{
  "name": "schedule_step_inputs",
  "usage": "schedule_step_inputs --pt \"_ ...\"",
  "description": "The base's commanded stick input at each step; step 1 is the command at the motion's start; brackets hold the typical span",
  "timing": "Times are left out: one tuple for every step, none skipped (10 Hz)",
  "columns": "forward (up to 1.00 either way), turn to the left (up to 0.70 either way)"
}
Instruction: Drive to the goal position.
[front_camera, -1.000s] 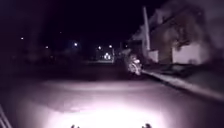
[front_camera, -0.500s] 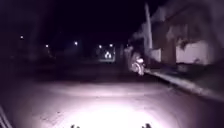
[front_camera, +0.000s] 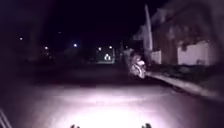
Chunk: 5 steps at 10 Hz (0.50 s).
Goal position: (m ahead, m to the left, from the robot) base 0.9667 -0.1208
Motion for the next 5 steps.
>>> schedule_step_inputs --pt "0.7 0.0" --pt "0.7 0.0" --pt "0.7 0.0" --pt "0.7 0.0" --pt "0.7 0.0"
